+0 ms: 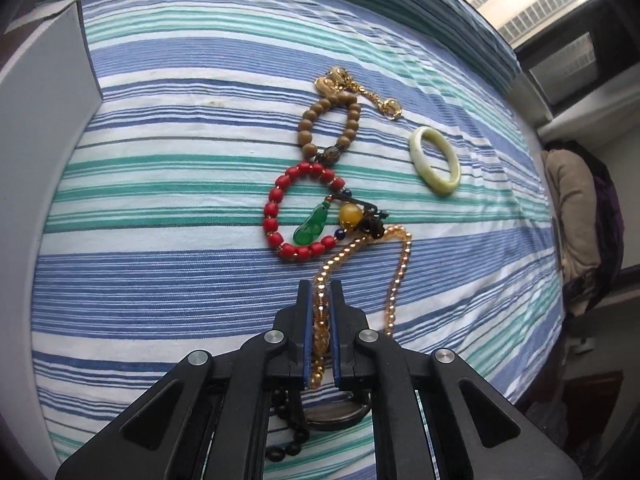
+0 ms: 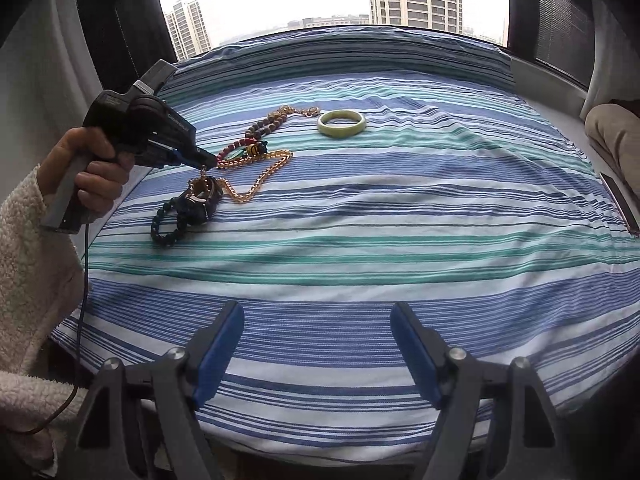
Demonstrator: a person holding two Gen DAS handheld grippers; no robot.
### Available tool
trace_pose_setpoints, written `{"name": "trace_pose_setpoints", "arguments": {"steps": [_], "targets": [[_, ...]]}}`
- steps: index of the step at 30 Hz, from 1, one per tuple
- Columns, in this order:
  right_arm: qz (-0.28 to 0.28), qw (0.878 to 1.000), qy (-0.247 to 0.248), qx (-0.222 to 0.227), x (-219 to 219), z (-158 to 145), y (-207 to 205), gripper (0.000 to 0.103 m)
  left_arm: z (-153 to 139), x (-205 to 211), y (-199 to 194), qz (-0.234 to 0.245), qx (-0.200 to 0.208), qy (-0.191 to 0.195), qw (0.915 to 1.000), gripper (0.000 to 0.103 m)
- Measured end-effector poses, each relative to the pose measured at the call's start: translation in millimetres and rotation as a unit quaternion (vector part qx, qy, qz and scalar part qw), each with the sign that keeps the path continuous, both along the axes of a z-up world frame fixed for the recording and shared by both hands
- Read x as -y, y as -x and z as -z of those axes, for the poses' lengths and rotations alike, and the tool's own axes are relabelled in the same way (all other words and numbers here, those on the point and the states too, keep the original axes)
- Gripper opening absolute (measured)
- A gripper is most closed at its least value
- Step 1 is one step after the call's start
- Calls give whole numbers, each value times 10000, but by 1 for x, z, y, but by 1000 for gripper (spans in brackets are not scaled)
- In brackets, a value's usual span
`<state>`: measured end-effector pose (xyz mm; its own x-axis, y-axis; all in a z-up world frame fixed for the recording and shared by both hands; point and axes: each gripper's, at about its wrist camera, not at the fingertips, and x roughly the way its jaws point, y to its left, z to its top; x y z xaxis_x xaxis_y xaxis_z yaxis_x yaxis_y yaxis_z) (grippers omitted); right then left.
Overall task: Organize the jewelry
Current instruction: 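Grasp the gold bead necklace with the left tool and lift it, then grasp the black watch with the right tool while the left tool carries the necklace to the box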
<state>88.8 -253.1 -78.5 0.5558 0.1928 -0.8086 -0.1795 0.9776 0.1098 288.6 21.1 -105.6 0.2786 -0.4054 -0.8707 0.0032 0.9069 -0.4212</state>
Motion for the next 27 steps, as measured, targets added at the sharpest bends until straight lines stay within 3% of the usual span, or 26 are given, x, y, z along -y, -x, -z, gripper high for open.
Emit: {"name": "trace_pose_setpoints", "arguments": {"steps": [5,10,14,17,21,25,27], "targets": [[78,10000,43,1,2,2,-4,77,-61,-12,24,-94,701,408,9967,5],[-2,9999,88,59,-6,0,-10,77,-126,-25,44,-142,1414,582,9881,5],[-505,9983,85,276,-23,-9,-26,77,-166,-39,60,-276,1848,620,9804,5],[-1212,9919,-230,317,-45,-14,-52,77,-186,-49,73,-319,2062,581,9763,5],[-2524,9653,-550,378,-94,-12,-94,77,-201,-59,87,-346,2167,510,9743,5],[-3641,9311,-156,138,-145,6,-128,77,-207,-71,107,-389,2246,427,9727,5],[-4049,9140,146,-193,-163,23,-139,77,-208,-78,116,-411,2268,439,9721,5]]}}
